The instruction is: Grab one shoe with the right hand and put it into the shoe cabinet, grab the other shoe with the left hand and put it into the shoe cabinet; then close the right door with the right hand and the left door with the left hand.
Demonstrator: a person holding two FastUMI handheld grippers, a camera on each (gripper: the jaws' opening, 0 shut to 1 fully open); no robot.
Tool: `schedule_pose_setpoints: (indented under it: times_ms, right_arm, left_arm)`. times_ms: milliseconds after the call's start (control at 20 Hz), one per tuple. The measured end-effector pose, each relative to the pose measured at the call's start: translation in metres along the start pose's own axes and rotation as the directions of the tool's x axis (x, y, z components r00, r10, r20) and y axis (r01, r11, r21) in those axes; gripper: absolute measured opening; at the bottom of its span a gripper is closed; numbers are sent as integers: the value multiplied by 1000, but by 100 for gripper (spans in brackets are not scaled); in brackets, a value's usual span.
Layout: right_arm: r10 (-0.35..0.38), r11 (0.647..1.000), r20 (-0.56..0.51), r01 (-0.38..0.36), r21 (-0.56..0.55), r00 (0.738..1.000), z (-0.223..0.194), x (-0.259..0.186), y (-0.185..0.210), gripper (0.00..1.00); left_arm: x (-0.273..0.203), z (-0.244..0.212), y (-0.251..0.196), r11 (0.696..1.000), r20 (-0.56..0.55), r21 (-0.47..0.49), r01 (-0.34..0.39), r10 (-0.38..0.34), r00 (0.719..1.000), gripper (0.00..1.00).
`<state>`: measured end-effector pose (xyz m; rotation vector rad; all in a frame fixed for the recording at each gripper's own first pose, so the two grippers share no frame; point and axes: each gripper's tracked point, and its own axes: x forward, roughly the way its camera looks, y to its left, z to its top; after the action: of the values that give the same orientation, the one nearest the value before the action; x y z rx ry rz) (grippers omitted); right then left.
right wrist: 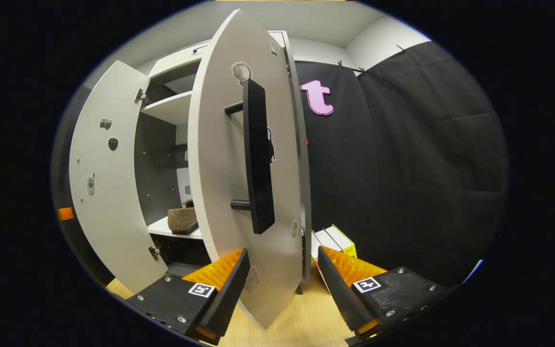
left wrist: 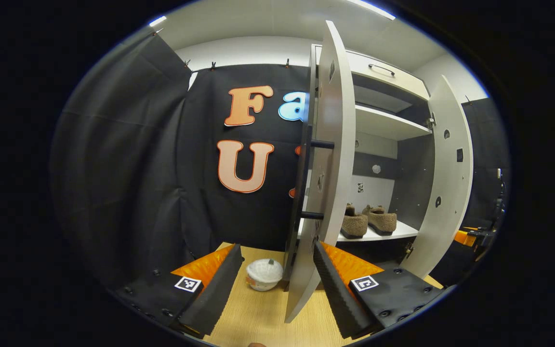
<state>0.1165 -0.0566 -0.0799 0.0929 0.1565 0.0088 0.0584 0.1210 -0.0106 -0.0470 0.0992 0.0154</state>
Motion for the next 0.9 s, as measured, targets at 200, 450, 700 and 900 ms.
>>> schedule_pose_setpoints:
  times_ms: [200,450,700,900]
  right_arm:
    - [10,1000,-1,-10,-2,1000,1,11,7,89]
    - [42,999,-13,-42,15,999,-6,22,26,89]
    - [62,998,-16,-62,10,998,-6,35,38,91]
    - [69,998,-14,-69,-8,998,-6,37,41,90]
  left_arm:
    - [4,1,8,1000,6,-7,-13,13,1000,97]
    - [14,-10,14,1000,-11,-6,-12,12,1000,95]
    - [26,-15,13,1000,-15,3,13,-13,1000,95]
    - [37,-20,9,1000,-21,14,21,-21,1000,97]
